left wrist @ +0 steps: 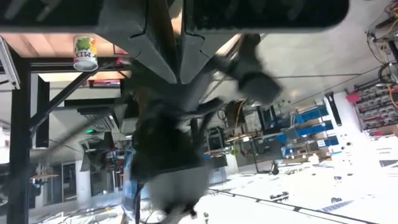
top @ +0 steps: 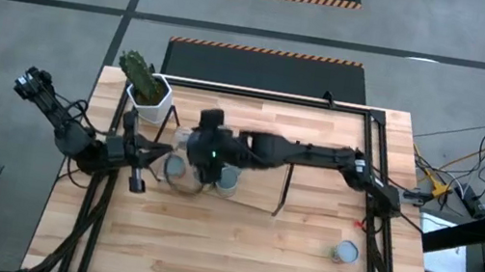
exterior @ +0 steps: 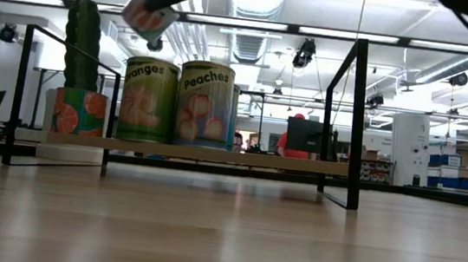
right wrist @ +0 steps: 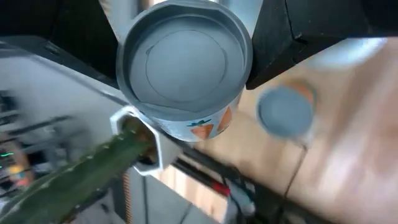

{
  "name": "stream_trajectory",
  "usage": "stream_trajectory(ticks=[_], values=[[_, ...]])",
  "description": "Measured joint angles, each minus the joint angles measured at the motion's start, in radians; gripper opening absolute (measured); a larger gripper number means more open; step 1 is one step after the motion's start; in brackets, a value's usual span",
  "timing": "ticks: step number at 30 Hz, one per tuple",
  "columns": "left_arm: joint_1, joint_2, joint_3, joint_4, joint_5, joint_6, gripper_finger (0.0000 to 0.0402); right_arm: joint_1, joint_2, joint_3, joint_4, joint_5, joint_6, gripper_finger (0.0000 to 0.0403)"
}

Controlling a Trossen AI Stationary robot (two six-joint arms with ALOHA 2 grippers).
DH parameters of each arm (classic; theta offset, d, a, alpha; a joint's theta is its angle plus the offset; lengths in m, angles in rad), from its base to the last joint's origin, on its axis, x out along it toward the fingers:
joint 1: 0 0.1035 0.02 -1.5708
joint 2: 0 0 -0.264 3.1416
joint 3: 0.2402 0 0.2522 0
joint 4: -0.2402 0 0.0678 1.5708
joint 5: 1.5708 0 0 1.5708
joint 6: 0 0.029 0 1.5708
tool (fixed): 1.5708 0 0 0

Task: Pick and place cans onto a shelf
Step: Put the canned carrots on the shelf

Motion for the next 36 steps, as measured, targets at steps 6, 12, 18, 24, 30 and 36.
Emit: stream_trajectory(ticks=[6,12,18,24,30,36], values=[[0.000,0.022,0.000,0.005,0.000,0.000,0.0000,0.129,-0.059,0.000,-0.171,0.240,-0.015,0.0302],[0.000,0.047,0.011,0.007,0.001,0.000,0.0000,0.225,-0.151,0.000,-0.454,0.172,0.268,0.0302],[0.000,0.096,0.045,0.011,0.003,0.000,0.0000,0.312,-0.188,-0.012,-0.544,-0.142,0.505,0.0302],[0.000,0.173,0.099,0.011,0.003,0.000,0.0000,0.419,-0.182,-0.162,-0.428,-0.153,0.502,0.0302],[0.000,0.254,0.154,0.006,0.003,-0.001,0.0000,0.444,-0.179,-0.388,-0.196,-0.182,0.514,0.0302],[0.000,0.300,0.183,0.007,0.002,-0.023,0.0000,0.416,-0.180,-0.505,-0.154,-0.204,0.621,0.0302]])
